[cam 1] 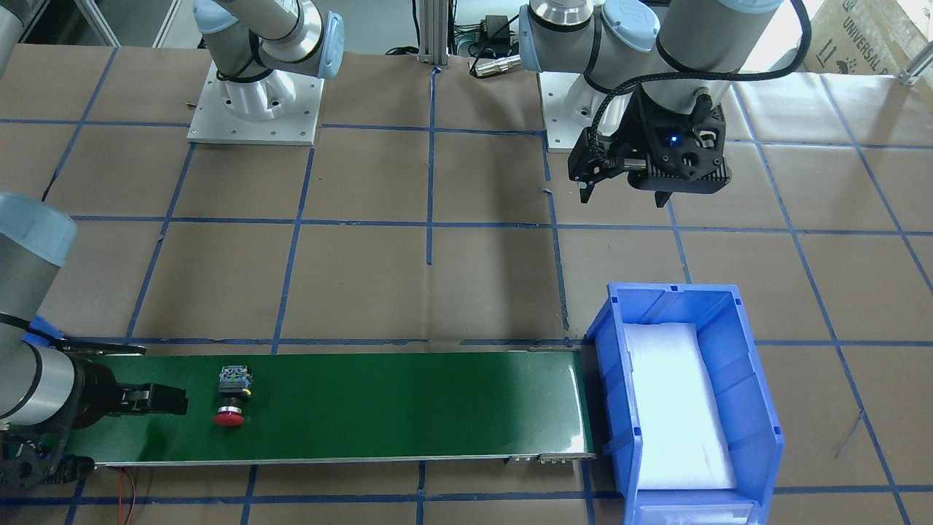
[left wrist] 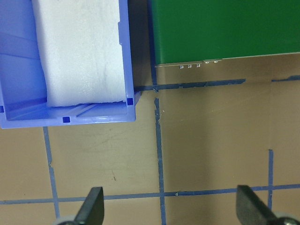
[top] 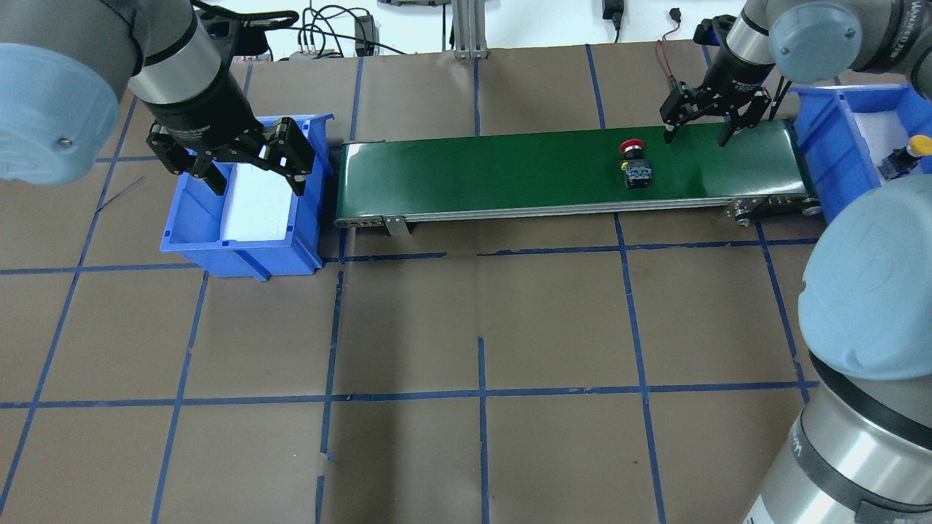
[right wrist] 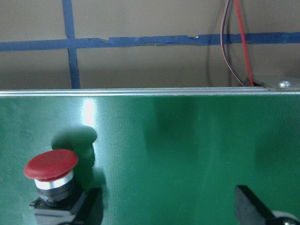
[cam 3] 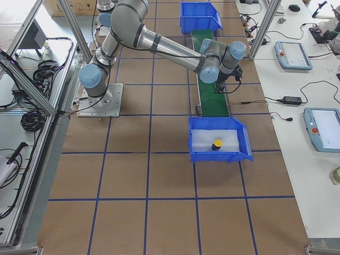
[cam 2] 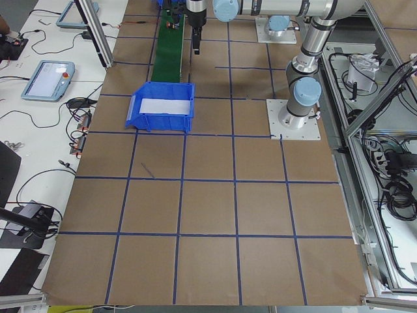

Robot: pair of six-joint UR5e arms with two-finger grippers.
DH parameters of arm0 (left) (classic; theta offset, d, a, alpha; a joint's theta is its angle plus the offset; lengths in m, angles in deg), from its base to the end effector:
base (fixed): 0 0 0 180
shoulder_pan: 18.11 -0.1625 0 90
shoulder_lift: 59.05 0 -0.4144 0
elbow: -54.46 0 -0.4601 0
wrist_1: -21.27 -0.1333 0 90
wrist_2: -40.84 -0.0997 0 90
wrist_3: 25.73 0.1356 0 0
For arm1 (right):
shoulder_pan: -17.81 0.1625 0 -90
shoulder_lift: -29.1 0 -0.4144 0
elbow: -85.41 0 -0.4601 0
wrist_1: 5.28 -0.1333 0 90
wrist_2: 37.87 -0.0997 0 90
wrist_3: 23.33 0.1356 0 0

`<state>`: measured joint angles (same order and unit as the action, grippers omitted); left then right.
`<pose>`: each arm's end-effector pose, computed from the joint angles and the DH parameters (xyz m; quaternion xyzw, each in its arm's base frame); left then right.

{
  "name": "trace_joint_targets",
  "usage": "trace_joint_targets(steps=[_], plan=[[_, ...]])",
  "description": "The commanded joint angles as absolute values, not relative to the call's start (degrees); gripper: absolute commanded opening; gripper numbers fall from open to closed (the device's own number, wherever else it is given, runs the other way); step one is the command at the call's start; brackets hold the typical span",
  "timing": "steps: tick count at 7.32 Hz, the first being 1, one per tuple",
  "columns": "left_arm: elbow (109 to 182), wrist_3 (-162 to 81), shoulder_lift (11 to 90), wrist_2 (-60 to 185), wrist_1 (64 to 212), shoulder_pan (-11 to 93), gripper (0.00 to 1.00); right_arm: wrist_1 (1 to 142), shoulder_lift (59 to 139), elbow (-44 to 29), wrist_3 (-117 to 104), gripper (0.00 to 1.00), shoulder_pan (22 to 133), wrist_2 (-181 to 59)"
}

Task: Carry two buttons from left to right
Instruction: 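Move the right gripper back over the belt and lower onto the red button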

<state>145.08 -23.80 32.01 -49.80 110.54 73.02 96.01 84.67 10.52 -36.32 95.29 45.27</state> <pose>-0.1429 -0.5623 0.4261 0.0267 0.9996 0.0083 0.0055 -0.0163 -0.7630 0.2048 0.0001 0.9958 0.0550 0.0736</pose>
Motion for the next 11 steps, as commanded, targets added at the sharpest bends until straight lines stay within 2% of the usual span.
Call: trace_joint_targets(steps=[1, 11], plan=[[145.0, -23.9, 32.0, -49.8, 110.5, 73.0, 1.0, 96.0, 84.7, 10.5, -35.4, 0.99, 95.5, 45.3], [145.0, -23.8, 32.0, -49.8, 110.5, 73.0, 1.0, 96.8, 84.5, 8.9, -31.3, 0.99, 98.5, 43.8]])
